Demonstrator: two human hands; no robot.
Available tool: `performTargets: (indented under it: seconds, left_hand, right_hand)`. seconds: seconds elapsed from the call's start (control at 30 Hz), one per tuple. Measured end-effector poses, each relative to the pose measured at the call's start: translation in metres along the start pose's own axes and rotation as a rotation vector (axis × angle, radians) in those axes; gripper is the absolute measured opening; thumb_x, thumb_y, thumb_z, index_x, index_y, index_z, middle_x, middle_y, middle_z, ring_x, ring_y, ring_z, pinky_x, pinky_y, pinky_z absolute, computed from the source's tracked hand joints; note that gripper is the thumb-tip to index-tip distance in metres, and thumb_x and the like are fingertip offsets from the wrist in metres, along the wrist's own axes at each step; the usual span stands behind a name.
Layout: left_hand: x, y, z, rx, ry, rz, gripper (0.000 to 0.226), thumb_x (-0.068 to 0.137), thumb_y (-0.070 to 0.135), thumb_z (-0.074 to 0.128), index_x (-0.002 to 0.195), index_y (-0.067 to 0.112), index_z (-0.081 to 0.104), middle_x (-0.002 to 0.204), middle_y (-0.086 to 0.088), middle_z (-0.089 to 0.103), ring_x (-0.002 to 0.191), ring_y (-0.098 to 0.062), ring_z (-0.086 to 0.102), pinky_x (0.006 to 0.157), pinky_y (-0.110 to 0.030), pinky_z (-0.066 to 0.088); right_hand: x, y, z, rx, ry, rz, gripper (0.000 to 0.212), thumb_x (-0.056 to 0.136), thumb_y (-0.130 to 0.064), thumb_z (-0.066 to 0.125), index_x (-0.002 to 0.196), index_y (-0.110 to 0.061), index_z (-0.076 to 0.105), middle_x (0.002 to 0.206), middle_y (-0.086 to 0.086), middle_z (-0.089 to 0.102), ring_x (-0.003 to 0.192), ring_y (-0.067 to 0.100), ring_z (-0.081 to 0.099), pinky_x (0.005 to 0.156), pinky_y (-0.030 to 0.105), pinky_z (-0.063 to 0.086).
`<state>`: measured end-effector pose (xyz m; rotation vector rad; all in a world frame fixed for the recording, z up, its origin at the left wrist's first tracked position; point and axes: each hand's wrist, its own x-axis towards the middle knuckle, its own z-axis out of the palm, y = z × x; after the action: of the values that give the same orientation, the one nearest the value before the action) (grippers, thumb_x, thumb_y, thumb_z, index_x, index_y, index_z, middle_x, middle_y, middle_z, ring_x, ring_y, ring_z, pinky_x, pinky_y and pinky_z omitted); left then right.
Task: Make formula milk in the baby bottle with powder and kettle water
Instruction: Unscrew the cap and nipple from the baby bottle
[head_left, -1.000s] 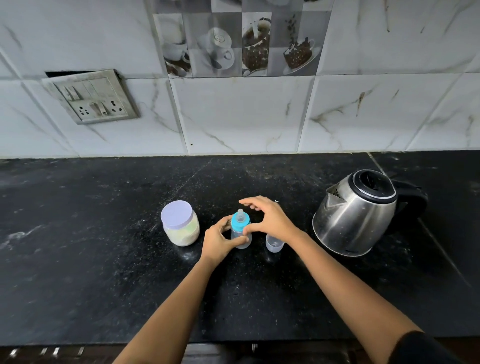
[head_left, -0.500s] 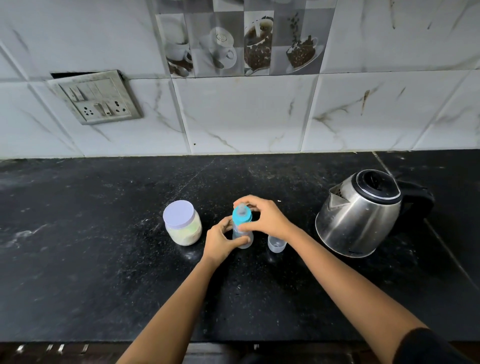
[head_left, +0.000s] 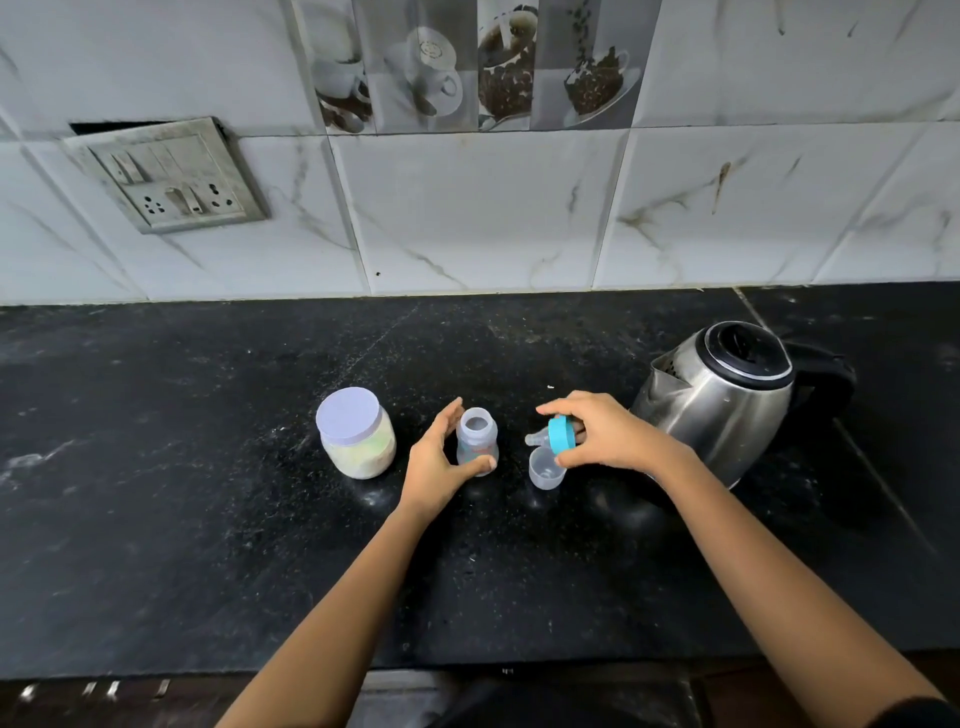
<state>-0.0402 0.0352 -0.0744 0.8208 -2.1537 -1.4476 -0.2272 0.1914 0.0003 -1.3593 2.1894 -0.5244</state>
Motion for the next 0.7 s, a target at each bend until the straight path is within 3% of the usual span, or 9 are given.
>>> performTargets:
  seconds: [0.1, 0.23, 0.37, 0.57, 0.63, 0.7]
  left_hand:
    - [-0.006, 0.002, 0.0, 0.004, 0.068, 0.002, 0.097, 0.064, 0.024, 0.087, 0.144, 0.021, 0.033, 0.138, 0.016, 0.04, 0.127, 0.003, 0.037, 0.103, -0.011, 0.028]
    - [-0.016, 0.0, -0.003, 0.033, 0.144, 0.009, 0.096, 0.064, 0.03, 0.086, 0.143, 0.02, 0.032, 0.143, 0.01, 0.04, 0.129, -0.001, 0.036, 0.107, -0.023, 0.029]
    - [-0.03, -0.002, -0.008, 0.036, 0.18, 0.01, 0.094, 0.066, 0.029, 0.085, 0.144, 0.018, 0.033, 0.146, 0.006, 0.039, 0.13, -0.002, 0.035, 0.108, -0.021, 0.028]
    - [-0.053, 0.005, -0.03, 0.088, 0.313, 0.085, 0.082, 0.067, 0.024, 0.085, 0.136, 0.018, 0.042, 0.134, 0.016, 0.045, 0.122, 0.005, 0.04, 0.096, 0.001, 0.026]
    - [-0.056, 0.008, -0.044, 0.106, 0.419, 0.122, 0.078, 0.065, 0.022, 0.086, 0.131, 0.016, 0.045, 0.129, 0.017, 0.047, 0.115, 0.006, 0.041, 0.094, 0.001, 0.028]
    - [-0.055, 0.004, -0.064, 0.099, 0.528, 0.156, 0.08, 0.063, 0.02, 0.087, 0.13, 0.015, 0.044, 0.127, 0.014, 0.045, 0.119, -0.002, 0.043, 0.1, -0.011, 0.032]
  right_hand:
    - [-0.002, -0.002, 0.008, -0.103, -0.03, 0.004, 0.063, 0.07, -0.027, 0.077, 0.127, -0.027, 0.05, 0.114, -0.009, 0.047, 0.107, 0.011, 0.046, 0.091, 0.032, 0.047]
    - [0.0, -0.007, 0.02, -0.236, -0.035, 0.006, 0.053, 0.069, -0.028, 0.076, 0.115, -0.023, 0.052, 0.111, -0.006, 0.052, 0.101, 0.015, 0.052, 0.083, 0.037, 0.05]
    - [0.003, -0.009, 0.03, -0.277, -0.037, 0.01, 0.057, 0.071, -0.027, 0.076, 0.122, -0.023, 0.051, 0.116, -0.005, 0.052, 0.108, 0.015, 0.048, 0.085, 0.033, 0.047]
    - [0.006, -0.015, 0.028, -0.285, -0.067, 0.047, 0.067, 0.067, -0.031, 0.078, 0.128, -0.024, 0.05, 0.12, -0.004, 0.051, 0.112, 0.017, 0.048, 0.088, 0.036, 0.048]
    - [0.006, -0.022, 0.021, -0.307, -0.076, 0.049, 0.07, 0.069, -0.032, 0.077, 0.132, -0.023, 0.049, 0.123, -0.003, 0.05, 0.116, 0.018, 0.047, 0.091, 0.037, 0.047]
    - [0.011, -0.038, 0.012, -0.306, -0.028, -0.008, 0.063, 0.074, -0.035, 0.075, 0.131, -0.023, 0.05, 0.125, -0.003, 0.05, 0.117, 0.017, 0.046, 0.092, 0.037, 0.046]
